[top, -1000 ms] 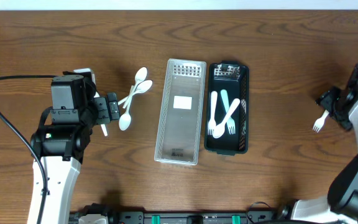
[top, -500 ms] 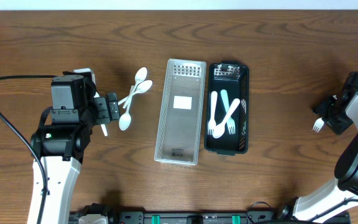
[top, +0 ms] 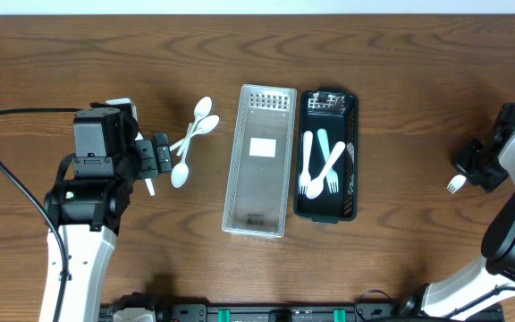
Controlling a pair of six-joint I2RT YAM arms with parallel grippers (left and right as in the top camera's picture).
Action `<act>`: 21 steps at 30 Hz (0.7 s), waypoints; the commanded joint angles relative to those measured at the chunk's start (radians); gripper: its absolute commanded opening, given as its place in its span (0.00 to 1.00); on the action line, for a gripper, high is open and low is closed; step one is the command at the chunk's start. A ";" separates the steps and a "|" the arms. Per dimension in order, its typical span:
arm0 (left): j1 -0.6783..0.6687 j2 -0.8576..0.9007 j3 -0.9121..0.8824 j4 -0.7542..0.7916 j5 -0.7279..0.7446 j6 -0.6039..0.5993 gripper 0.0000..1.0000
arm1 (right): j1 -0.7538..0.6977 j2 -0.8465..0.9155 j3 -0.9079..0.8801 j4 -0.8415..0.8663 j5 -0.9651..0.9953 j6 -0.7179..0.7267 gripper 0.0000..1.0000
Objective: Pack container
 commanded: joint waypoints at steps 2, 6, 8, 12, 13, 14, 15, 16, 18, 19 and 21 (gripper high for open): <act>0.005 0.000 0.019 -0.001 0.003 0.006 0.98 | 0.034 -0.089 -0.010 -0.008 -0.237 0.023 0.01; 0.005 0.000 0.019 -0.001 0.003 0.006 0.98 | 0.133 -0.261 -0.010 0.026 -0.392 0.023 0.01; 0.005 0.000 0.019 -0.001 0.003 0.006 0.98 | 0.200 -0.342 -0.010 0.036 -0.386 0.022 0.01; 0.005 0.000 0.019 -0.001 0.003 0.006 0.98 | 0.357 -0.445 -0.010 0.031 -0.332 0.014 0.01; 0.005 0.000 0.019 -0.001 0.003 0.006 0.98 | 0.401 -0.453 -0.010 0.026 -0.315 0.014 0.01; 0.005 0.000 0.018 -0.001 0.003 0.006 0.98 | 0.441 -0.454 -0.010 0.022 -0.299 0.014 0.01; 0.005 0.000 0.019 -0.001 0.003 0.006 0.98 | 0.493 -0.450 -0.011 0.016 -0.282 0.014 0.01; 0.005 0.000 0.019 -0.001 0.003 0.006 0.98 | 0.533 -0.441 -0.013 0.013 -0.265 0.011 0.01; 0.005 0.000 0.019 -0.001 0.003 0.006 0.98 | 0.623 -0.415 -0.021 0.012 -0.202 0.011 0.01; 0.005 0.000 0.018 -0.001 0.003 0.006 0.98 | 0.652 -0.401 -0.024 0.013 -0.172 0.011 0.01; 0.005 0.000 0.019 -0.001 0.003 0.006 0.98 | 0.726 -0.350 -0.027 0.019 -0.097 0.011 0.01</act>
